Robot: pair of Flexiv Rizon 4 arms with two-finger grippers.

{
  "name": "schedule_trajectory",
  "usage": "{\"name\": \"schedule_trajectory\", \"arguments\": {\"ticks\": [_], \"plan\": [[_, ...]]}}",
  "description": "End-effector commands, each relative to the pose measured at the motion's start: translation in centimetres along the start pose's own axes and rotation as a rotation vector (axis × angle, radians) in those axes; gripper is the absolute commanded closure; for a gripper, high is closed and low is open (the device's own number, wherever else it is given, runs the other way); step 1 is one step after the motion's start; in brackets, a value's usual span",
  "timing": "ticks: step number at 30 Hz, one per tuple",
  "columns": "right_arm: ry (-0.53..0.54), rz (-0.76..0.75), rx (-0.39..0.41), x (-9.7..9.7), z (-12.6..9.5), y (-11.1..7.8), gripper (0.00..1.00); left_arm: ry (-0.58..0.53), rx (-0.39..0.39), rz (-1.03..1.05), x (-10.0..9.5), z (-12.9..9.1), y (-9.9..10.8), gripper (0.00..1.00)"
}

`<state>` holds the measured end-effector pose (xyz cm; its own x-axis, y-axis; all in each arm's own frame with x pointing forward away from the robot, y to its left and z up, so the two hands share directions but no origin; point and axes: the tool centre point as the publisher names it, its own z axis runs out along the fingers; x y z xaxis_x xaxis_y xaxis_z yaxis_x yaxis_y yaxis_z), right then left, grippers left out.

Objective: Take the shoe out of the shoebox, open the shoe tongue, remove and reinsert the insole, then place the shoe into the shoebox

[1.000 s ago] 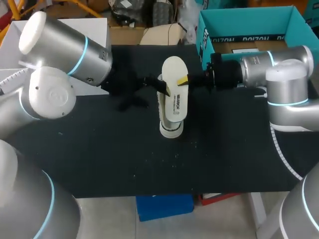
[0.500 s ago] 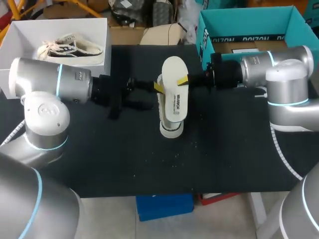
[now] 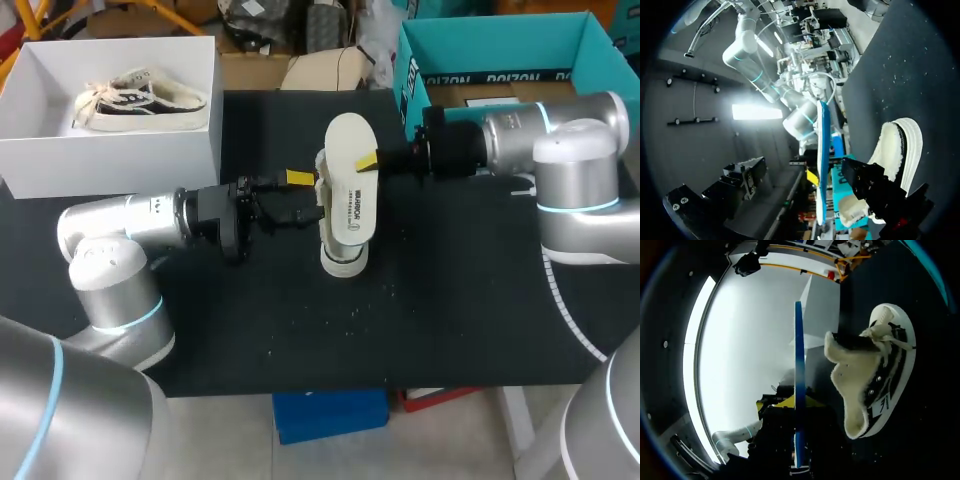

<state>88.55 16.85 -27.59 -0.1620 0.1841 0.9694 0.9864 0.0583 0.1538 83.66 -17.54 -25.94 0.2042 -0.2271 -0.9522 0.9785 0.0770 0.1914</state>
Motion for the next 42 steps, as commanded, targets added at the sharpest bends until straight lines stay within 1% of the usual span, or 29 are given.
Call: {"name": "schedule_trajectory", "arguments": {"ticks": [1,8,12,23,24,25,26,28,30,32,35,37,40,42], "plan": [[-0.002,0.001,0.000,0.0,0.1,0.0,1.00,-0.046,0.003,0.006,0.2,0.1,0.2,0.00],[-0.002,0.001,0.000,0.0,0.1,0.0,1.00,0.030,0.002,0.037,0.0,0.0,0.4,0.00],[-0.002,0.001,0.000,0.0,0.1,0.0,1.00,0.041,0.002,0.041,0.5,0.2,0.5,0.00],[-0.002,0.001,0.000,0.0,0.1,0.0,1.00,0.047,0.026,0.030,2.4,1.9,1.0,0.00],[-0.002,0.001,0.000,0.0,0.1,0.0,1.00,0.048,0.030,0.036,2.5,2.1,1.2,0.05],[-0.002,0.001,0.000,0.0,0.1,0.0,1.00,0.050,0.034,0.039,2.6,2.4,1.3,0.14],[-0.002,0.001,0.000,0.0,0.1,0.0,1.00,0.053,0.040,0.040,2.7,2.6,1.4,0.27],[-0.002,0.001,0.000,0.0,0.1,0.0,1.00,0.065,0.051,0.052,2.8,3.1,1.7,0.38],[-0.002,0.001,0.000,0.0,0.1,0.0,1.00,0.071,0.056,0.059,2.9,3.5,1.9,0.54],[-0.002,0.001,0.000,0.0,0.1,0.0,1.00,0.071,0.064,0.064,2.9,3.9,2.2,0.57],[-0.002,0.001,0.000,0.0,0.1,0.0,1.00,0.076,0.070,0.073,2.9,4.4,2.7,0.58],[-0.002,0.001,0.000,0.0,0.1,0.0,1.00,0.077,0.075,0.077,2.9,4.7,2.9,0.63],[-0.002,0.001,0.000,0.0,0.1,0.0,1.00,0.082,0.081,0.079,3.0,5.1,3.1,0.74],[-0.002,0.001,0.000,0.0,0.1,0.0,1.00,0.082,0.085,0.079,3.1,5.3,3.2,0.74]]}}
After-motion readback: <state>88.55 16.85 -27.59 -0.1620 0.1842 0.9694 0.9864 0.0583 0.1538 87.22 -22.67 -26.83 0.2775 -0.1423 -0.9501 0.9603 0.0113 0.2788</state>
